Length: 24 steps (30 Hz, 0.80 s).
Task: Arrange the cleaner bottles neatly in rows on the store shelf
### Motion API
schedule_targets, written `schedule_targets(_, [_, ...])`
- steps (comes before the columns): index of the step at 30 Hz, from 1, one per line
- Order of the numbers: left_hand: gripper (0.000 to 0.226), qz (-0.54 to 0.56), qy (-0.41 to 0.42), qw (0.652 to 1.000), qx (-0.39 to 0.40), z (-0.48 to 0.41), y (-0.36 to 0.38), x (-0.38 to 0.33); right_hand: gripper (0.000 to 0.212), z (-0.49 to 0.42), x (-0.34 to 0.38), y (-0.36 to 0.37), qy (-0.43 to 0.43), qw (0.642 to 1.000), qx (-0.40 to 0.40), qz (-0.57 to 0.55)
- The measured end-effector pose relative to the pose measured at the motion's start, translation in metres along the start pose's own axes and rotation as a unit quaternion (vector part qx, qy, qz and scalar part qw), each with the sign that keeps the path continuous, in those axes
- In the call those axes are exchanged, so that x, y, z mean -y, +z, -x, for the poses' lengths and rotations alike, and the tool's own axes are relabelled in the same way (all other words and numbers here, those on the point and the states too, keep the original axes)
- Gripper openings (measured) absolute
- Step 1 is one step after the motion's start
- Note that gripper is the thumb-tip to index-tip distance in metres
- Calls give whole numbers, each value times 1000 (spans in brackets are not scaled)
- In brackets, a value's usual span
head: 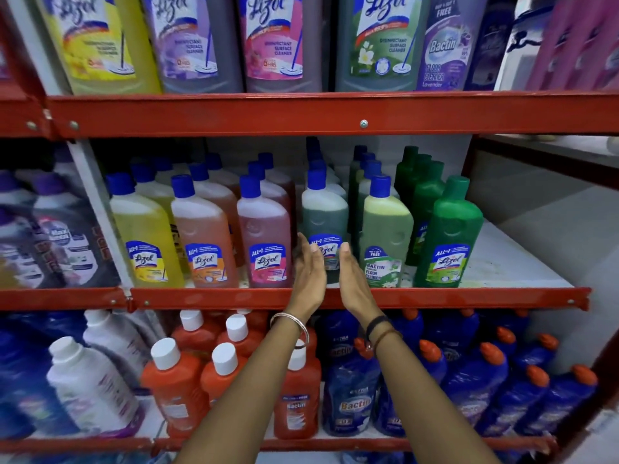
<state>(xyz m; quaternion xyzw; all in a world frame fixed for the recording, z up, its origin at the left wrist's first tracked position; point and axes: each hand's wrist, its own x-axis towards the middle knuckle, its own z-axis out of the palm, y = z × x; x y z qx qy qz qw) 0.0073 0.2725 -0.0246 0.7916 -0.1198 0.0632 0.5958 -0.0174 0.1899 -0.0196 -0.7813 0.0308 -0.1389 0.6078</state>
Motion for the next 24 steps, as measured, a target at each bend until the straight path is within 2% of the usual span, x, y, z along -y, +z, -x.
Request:
schedule_targets(5, [61, -4, -22, 1000, 16, 7, -4, -7, 92, 9, -1, -6, 0, 1000, 3, 19])
schedule_targets(9, [68, -17, -44, 998, 33, 20, -6, -11, 69, 19, 4, -17, -22, 999, 23, 16])
schedule_targets(13, [78, -29, -44, 998, 36, 30, -7, -10, 64, 30, 6, -19, -32, 999, 21, 14])
schedule_targets(16, [82, -29, -43, 998, 35, 36, -8, -15, 68, 34, 8, -22, -35, 999, 31, 16])
schedule_targets(21, [77, -29, -63, 997, 38, 45, -10, -24, 97, 28, 6, -19, 25, 996, 52, 66])
schedule_targets(22, [72, -30, -56, 997, 32, 45, -8, -22, 96, 28, 5, -20, 22, 995, 52, 77])
schedule_targets(24, [64, -13, -53, 998, -16, 50, -5, -25, 76, 32, 10, -24, 15, 994, 34, 106])
